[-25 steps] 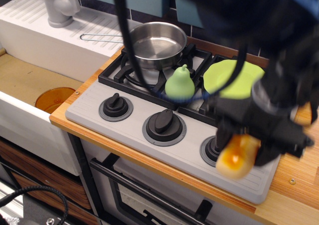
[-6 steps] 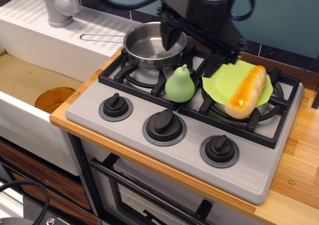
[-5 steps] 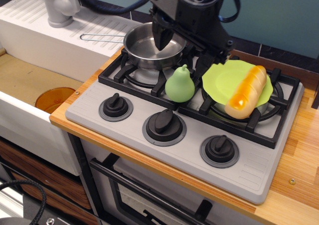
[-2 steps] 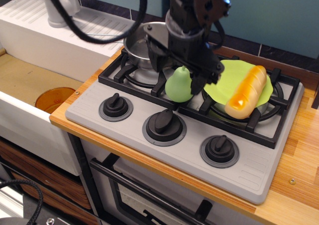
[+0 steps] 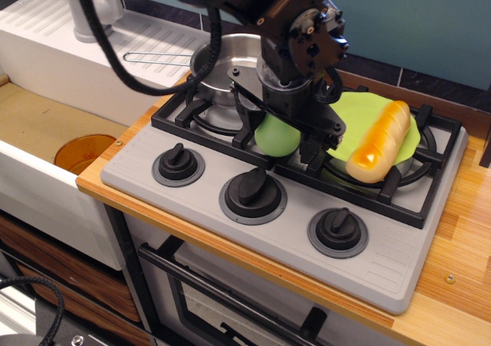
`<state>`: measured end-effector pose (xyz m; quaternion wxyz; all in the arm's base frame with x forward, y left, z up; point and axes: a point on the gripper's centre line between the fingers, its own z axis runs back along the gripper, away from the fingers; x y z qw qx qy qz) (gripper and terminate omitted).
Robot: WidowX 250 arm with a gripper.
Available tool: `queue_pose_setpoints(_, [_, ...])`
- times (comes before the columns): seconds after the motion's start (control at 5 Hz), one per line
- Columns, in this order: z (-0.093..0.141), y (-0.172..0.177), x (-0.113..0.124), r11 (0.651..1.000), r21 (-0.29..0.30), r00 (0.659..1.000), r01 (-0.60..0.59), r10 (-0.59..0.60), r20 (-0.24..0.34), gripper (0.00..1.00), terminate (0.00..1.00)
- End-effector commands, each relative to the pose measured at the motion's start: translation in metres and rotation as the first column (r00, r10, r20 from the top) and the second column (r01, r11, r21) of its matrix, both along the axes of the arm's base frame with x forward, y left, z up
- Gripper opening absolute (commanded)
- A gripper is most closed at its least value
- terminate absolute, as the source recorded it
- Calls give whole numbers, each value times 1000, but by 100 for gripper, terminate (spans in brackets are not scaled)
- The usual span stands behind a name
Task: Put bread on plate and pear in pot or pan on stove
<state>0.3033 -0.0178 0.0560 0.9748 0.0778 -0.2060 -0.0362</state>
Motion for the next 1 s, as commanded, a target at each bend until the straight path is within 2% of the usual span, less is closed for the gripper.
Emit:
queue_pose_setpoints(0.0, [5, 4, 14, 1000, 2, 996, 19, -19, 84, 100, 0])
queue_pose_setpoints(0.4, [0, 3, 15, 1000, 0, 995, 8, -8, 99, 100, 0])
queue_pose_setpoints(0.6, [-2, 0, 15, 1000, -3, 995, -11, 12, 95, 0, 0])
queue_pose_setpoints(0.8, [3, -2, 12, 1000, 5, 997, -20, 19, 79, 0, 0])
